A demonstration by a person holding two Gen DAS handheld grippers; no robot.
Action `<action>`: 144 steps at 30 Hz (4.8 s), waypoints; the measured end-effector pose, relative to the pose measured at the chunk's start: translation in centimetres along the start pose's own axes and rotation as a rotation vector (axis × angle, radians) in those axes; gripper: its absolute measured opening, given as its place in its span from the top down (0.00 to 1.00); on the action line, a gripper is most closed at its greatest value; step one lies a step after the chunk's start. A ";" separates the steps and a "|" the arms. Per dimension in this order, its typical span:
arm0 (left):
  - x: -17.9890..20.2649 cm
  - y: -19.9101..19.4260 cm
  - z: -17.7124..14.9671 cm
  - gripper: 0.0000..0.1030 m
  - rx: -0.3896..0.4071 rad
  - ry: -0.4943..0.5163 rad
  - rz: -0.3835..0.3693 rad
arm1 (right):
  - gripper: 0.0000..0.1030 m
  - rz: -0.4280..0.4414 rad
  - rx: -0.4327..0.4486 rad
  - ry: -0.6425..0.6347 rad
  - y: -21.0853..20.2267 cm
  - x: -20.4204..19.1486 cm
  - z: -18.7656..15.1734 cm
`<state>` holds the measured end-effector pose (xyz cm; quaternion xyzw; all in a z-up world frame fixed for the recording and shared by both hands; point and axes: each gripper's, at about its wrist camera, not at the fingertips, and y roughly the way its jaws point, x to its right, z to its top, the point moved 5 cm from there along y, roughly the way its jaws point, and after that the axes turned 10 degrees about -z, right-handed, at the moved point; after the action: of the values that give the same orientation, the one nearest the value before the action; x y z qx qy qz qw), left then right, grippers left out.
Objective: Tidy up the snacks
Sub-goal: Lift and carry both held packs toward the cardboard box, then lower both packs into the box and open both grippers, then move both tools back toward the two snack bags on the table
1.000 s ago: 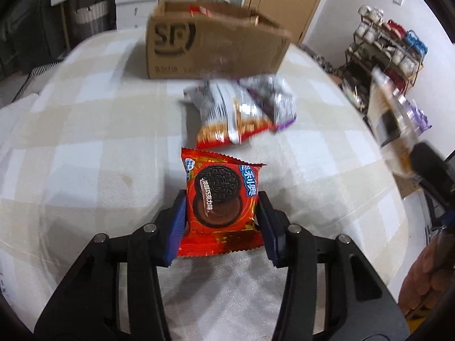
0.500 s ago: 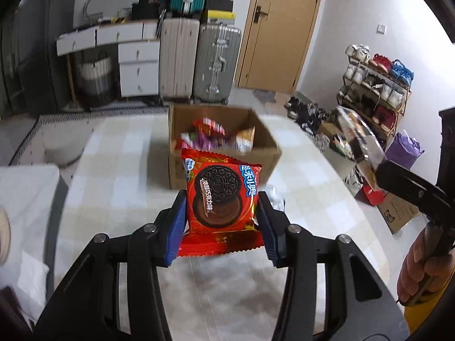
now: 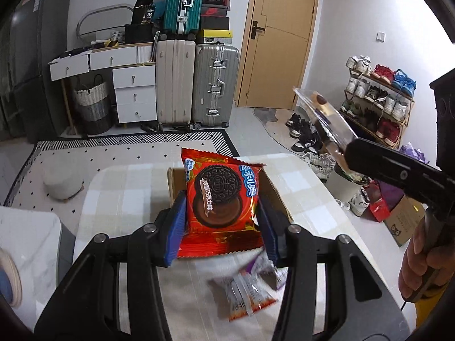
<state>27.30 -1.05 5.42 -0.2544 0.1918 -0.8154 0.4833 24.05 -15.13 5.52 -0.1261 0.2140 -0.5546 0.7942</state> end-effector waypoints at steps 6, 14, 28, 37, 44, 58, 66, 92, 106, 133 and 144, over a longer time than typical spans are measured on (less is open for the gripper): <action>-2.1 6.4 2.9 0.57 -0.054 -0.032 0.002 | 0.40 -0.032 -0.051 0.034 4.7 2.9 1.2; -4.7 15.0 1.7 0.57 -0.159 -0.103 -0.007 | 0.40 -0.064 -0.141 0.050 10.9 6.3 0.4; -6.6 21.3 -2.0 0.57 -0.240 -0.137 -0.012 | 0.40 -0.061 -0.228 0.075 16.1 8.1 -2.5; -7.6 21.9 -2.9 0.49 -0.225 -0.146 -0.024 | 0.40 -0.063 -0.250 0.070 16.1 7.4 -3.5; -8.3 19.5 -2.7 0.47 -0.189 -0.155 -0.007 | 0.40 -0.064 -0.270 0.061 16.5 7.1 -4.0; -8.8 13.9 -3.1 0.43 -0.131 -0.211 0.044 | 0.40 -0.061 -0.273 0.041 16.5 5.6 -4.5; -7.8 12.3 -3.5 0.42 -0.132 -0.222 0.046 | 0.36 -0.097 -0.305 0.024 17.2 5.4 -5.1; 0.8 1.5 -7.8 0.29 -0.065 -0.189 0.035 | 0.22 -0.101 -0.099 0.022 1.5 1.7 -4.8; 4.9 -7.2 -15.1 0.21 0.072 -0.165 0.058 | 0.08 -0.107 0.012 0.014 -9.3 -1.0 -11.6; 6.7 -5.9 -22.6 0.01 0.024 -0.117 0.111 | 0.01 -0.070 0.067 0.053 -12.4 -2.3 -23.6; 3.9 1.3 -23.7 0.01 -0.108 -0.156 0.118 | 0.01 -0.058 -0.033 0.085 -7.3 -0.1 -24.7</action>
<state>12.40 -3.48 -13.30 -0.3309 0.2120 -0.7518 0.5295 6.10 -16.69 -12.95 -0.1216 0.2530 -0.5788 0.7657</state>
